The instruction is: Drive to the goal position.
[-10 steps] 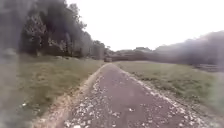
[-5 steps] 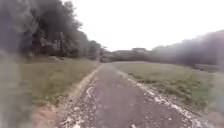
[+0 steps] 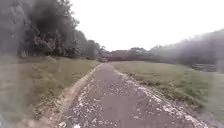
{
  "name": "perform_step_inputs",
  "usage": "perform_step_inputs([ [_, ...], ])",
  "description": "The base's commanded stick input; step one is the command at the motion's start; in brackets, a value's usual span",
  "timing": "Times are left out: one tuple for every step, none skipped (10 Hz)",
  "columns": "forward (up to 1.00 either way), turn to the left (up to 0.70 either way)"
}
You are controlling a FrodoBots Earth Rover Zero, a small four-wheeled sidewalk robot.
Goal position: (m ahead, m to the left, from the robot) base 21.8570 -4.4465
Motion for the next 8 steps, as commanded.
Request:
perform_step_inputs([
  [0.70, 0.00],
  [0.70, 0.00],
  [0.70, 0.00],
  [0.70, 0.00],
  [0.70, 0.00],
  [0.70, 0.00],
  [0.70, 0.00],
  [0.70, 0.00],
])
